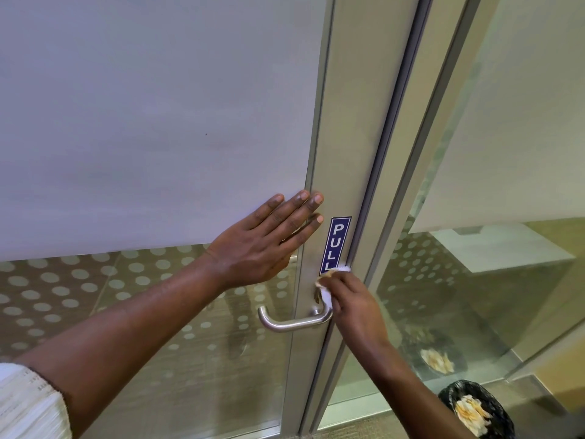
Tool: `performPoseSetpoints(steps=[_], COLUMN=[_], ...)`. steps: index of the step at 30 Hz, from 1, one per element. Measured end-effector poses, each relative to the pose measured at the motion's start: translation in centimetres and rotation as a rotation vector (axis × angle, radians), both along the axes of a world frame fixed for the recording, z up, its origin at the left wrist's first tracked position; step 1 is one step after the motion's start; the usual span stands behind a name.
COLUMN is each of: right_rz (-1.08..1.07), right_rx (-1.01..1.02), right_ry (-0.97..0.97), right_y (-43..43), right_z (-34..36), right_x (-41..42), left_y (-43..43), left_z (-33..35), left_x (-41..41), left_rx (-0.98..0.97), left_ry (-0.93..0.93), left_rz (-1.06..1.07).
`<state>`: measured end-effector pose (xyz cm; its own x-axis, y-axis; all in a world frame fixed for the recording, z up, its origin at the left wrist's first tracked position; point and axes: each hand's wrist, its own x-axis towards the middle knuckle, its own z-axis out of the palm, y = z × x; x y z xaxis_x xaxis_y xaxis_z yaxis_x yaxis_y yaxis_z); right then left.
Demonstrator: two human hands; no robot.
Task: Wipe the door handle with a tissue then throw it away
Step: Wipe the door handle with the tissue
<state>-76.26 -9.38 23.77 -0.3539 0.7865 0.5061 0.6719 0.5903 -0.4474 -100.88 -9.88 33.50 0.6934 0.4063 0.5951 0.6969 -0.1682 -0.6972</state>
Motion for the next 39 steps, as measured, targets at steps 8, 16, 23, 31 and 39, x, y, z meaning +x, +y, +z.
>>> performPoseSetpoints(steps=[8, 16, 23, 31, 39], right_rz=[0.051, -0.09, -0.021, 0.2, -0.067], right_rx=[0.173, 0.001, 0.16, 0.268, 0.044], right_ry=[-0.136, 0.258, -0.289, -0.486, -0.168], right_y=[0.1, -0.4, -1.1, 0.2, 0.2], right_z=[-0.3, -0.8, 0.4, 1.5, 0.8], right_x=[-1.1, -0.9, -1.4, -0.7, 0.3], left_y=[0.2, 0.2, 0.1, 0.0, -0.1], left_z=[-0.2, -0.1, 0.0, 0.0, 0.1], left_x=[-0.1, -0.2, -0.2, -0.2, 0.0], left_rx=[-0.001, -0.013, -0.015, -0.009, -0.021], left_ry=[-0.001, 0.001, 0.012, 0.008, 0.005], left_rz=[0.002, 0.006, 0.009, 0.01, 0.014])
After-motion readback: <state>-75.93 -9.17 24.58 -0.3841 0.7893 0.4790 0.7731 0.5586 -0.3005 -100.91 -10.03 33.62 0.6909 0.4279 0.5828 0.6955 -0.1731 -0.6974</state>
